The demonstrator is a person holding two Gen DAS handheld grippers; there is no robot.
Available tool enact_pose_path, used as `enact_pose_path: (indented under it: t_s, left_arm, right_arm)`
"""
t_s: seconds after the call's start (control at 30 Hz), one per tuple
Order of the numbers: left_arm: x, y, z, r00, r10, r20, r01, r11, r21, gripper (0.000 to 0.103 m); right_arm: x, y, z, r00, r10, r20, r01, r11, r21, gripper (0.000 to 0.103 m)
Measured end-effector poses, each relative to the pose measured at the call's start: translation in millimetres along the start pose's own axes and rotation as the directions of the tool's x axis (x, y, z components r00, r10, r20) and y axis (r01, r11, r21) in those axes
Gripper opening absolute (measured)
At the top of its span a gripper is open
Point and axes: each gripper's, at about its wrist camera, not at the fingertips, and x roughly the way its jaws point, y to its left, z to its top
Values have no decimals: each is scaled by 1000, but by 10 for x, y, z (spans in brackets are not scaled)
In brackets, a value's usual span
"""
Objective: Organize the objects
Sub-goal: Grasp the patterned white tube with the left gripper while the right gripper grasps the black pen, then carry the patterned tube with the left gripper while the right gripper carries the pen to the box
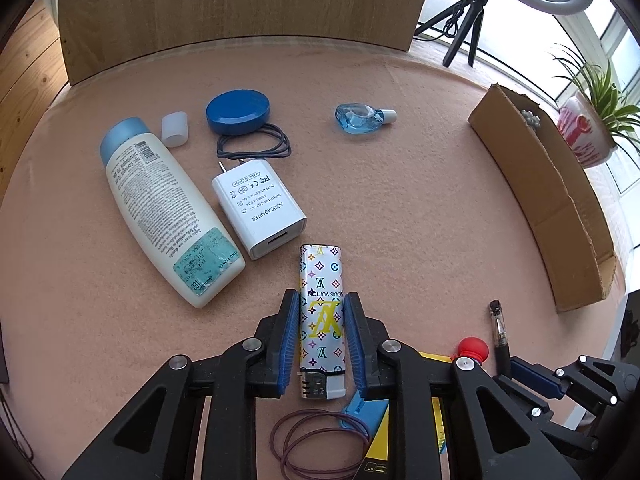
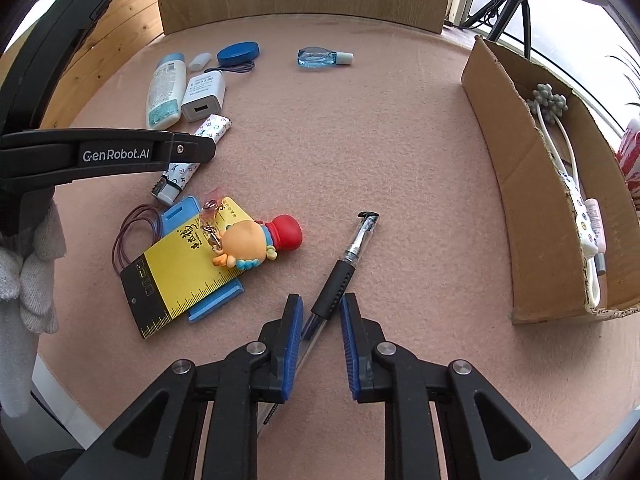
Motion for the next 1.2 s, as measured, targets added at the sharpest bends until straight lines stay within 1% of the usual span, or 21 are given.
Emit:
enact_pose_path:
  t_s: [0.13, 0.3, 0.53, 0.77, 1.03, 1.2]
  left_arm:
    - [-2, 41, 20, 1000, -13, -2, 13, 1000, -19, 24]
    - [-8, 80, 33, 999, -41, -4, 41, 998, -56, 24]
    - [-57, 152, 78, 998, -63, 8, 63, 994, -89, 24]
    - [-169, 190, 120, 996, -81, 30, 84, 991, -101, 24]
    - [-268, 107, 255, 994, -87, 71, 94, 990, -107, 24]
    - [-357, 14, 350, 989, -106, 103, 117, 987, -109, 24]
  right_arm:
    - [-6, -66, -18, 1000, 2, 5, -2, 1000, 22, 10]
    - [-21, -154, -51, 1000, 3, 10, -4, 999, 47, 10]
    - [-79, -345, -145, 1000, 18, 26, -21, 994, 109, 10]
    - [-204, -501, -192, 998, 26, 62, -35, 988, 149, 10]
    - [-349, -575, -145, 993, 41, 109, -59, 985, 162, 10]
    - [-492, -650, -88, 988, 50, 148, -75, 983, 167, 10]
